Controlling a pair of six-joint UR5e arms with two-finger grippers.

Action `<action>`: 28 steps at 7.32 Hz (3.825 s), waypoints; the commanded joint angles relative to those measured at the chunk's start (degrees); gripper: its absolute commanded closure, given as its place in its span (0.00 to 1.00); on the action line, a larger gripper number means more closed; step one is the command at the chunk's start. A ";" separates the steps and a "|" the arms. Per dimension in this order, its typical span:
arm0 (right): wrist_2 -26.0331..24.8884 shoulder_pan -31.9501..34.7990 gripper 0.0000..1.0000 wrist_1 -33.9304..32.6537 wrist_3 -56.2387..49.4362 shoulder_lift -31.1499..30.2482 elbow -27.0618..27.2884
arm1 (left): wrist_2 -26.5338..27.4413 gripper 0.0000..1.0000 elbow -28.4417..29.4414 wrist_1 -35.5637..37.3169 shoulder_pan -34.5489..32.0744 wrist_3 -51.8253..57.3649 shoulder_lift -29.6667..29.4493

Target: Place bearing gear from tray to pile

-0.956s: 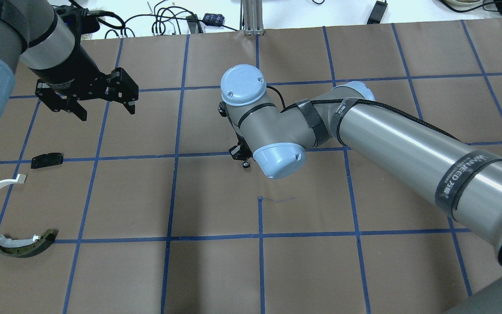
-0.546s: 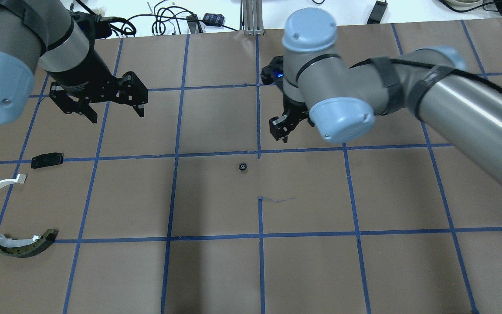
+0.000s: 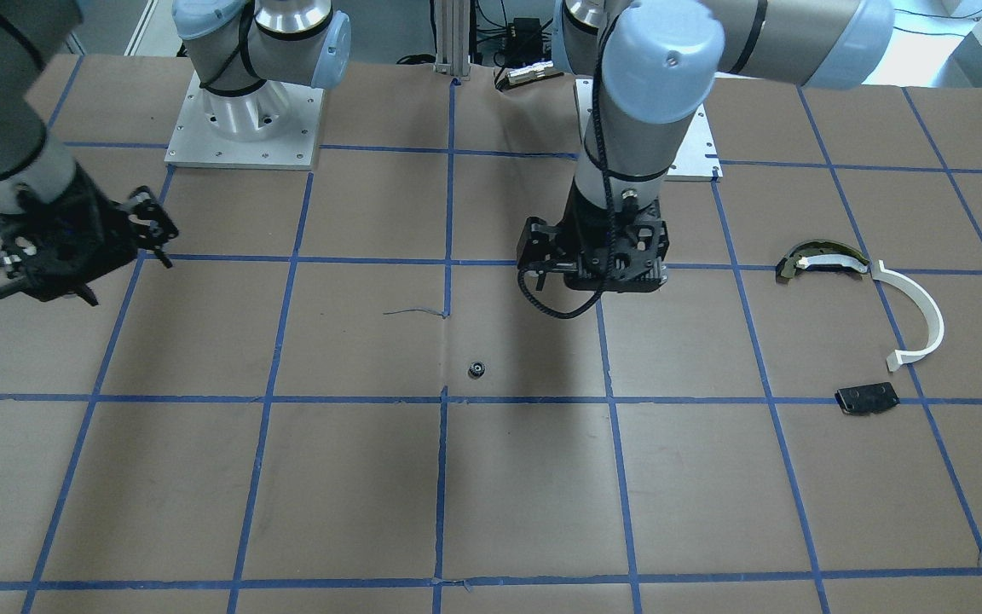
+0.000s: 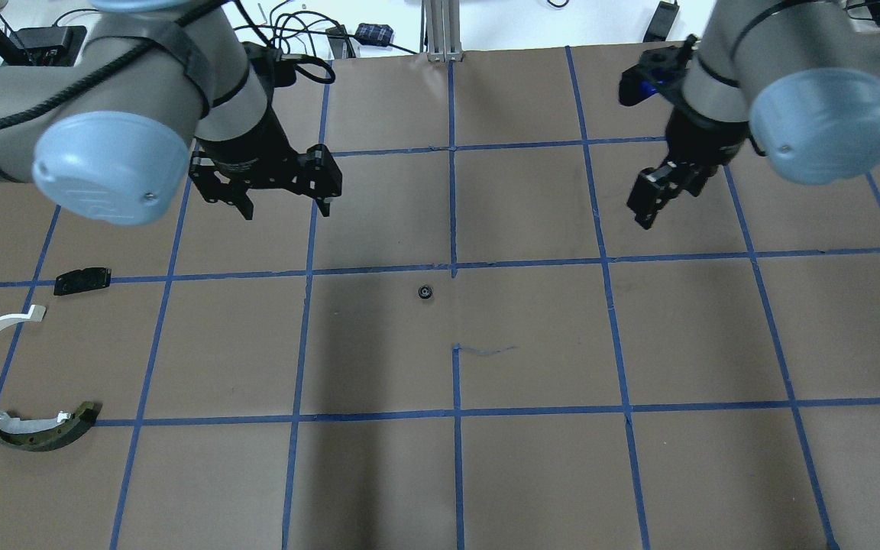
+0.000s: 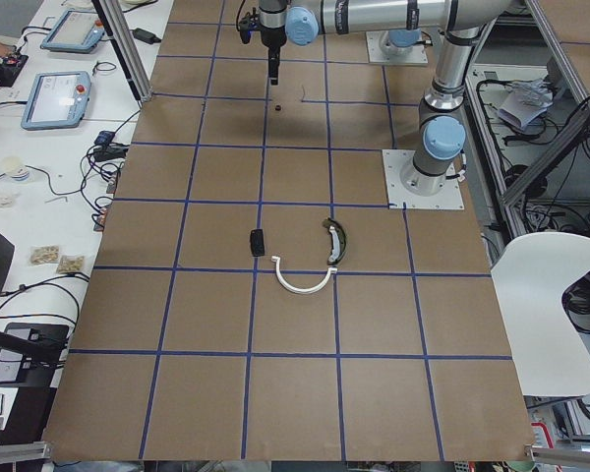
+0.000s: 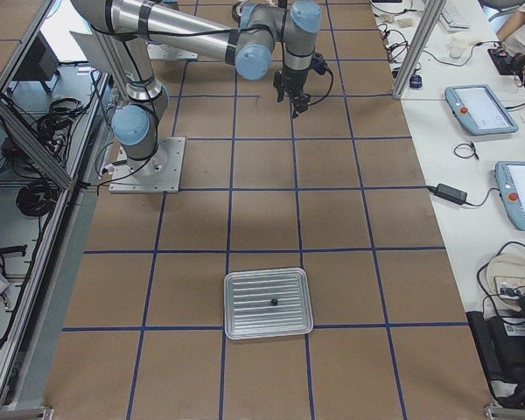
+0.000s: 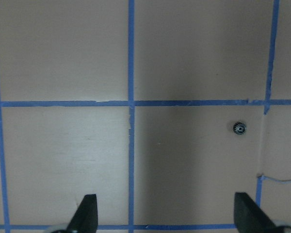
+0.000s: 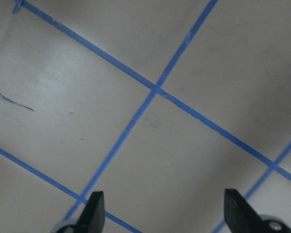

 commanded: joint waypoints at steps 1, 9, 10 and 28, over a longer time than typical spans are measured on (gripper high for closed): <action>-2.03 -18.47 0.15 -4.10 -15.08 0.02 0.79 | -4.29 0.00 -0.03 4.94 -3.96 -1.06 -6.01; 4.81 -45.02 0.18 -32.52 -41.67 30.60 -6.92 | -3.80 0.00 -5.72 16.98 -8.10 3.32 -18.60; 4.81 -45.02 0.19 -32.53 -41.77 32.01 -8.25 | -3.71 0.00 -6.35 17.44 -7.66 4.03 -18.60; -3.70 -19.94 0.90 5.14 -6.60 0.42 -7.38 | -3.36 1.00 -5.04 12.55 2.85 7.54 -14.05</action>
